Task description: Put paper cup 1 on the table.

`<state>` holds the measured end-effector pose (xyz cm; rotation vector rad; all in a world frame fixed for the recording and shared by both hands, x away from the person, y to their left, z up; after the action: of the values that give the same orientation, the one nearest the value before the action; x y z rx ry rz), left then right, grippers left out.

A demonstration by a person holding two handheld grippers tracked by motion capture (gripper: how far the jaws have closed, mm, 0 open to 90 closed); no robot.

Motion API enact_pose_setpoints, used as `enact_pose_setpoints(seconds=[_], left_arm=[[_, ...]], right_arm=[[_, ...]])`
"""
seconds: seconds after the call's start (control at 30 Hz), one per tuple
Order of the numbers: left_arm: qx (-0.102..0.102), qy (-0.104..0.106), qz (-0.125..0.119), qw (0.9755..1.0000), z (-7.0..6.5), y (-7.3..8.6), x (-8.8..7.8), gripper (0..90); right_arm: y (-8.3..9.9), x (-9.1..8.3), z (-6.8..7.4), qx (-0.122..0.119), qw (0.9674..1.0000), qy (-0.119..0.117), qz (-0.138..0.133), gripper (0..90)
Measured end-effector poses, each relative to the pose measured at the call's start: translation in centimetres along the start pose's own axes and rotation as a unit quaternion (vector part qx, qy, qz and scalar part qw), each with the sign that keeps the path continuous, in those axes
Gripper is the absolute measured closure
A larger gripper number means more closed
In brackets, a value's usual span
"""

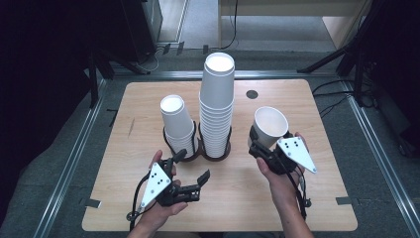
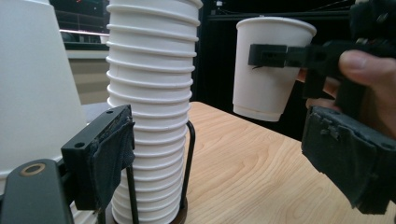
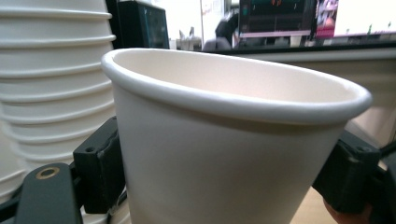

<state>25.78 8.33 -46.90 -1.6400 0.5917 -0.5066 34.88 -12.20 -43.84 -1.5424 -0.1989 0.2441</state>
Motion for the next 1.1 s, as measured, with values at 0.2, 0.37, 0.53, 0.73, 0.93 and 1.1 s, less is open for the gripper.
enact_pose_setpoints(seconds=[0.2, 0.37, 0.53, 0.73, 0.93, 1.1], left_arm=[[0.003, -0.003, 0.002, 1.0000, 0.2, 0.1, -0.1, 9.7], [0.001, -0.004, 0.006, 1.0000, 0.3, 0.3, 0.0, 9.8], [-0.002, -0.007, 0.006, 1.0000, 0.6, 0.3, 0.0, 9.7], [-0.005, -0.009, 0.007, 0.9999, 0.8, 0.3, -0.1, 9.8], [-0.006, -0.015, 0.007, 0.9998, 1.0, 0.3, -0.2, 9.8], [-0.007, -0.016, 0.005, 0.9998, 1.2, 0.2, -0.2, 9.8]], right_arm=[[1.6, 2.1, -2.5, -0.016, 0.9993, 0.030, -0.013, 17.1], [3.3, 4.0, -4.0, -0.032, 0.9980, 0.052, -0.015, 17.0], [5.1, 5.7, -4.6, -0.039, 0.9984, 0.042, -0.008, 16.6], [7.1, 7.2, -4.9, -0.047, 0.9976, 0.045, 0.021, 16.0], [8.9, 8.0, -6.4, -0.053, 0.9938, 0.082, 0.054, 15.0], [10.0, 8.3, -6.9, -0.066, 0.9920, 0.086, 0.065, 14.8]])
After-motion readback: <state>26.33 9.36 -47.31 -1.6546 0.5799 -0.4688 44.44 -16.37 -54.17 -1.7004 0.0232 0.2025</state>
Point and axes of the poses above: each handheld gripper's, and its own axes: x roughly forward along the jaws, y roughly out of its underside, z roughly to its left, the point moved 9 cm from there along x, roughly forward along the jaws, and after that the axes turned 4 degrees about -x, right-handed, at the moved point
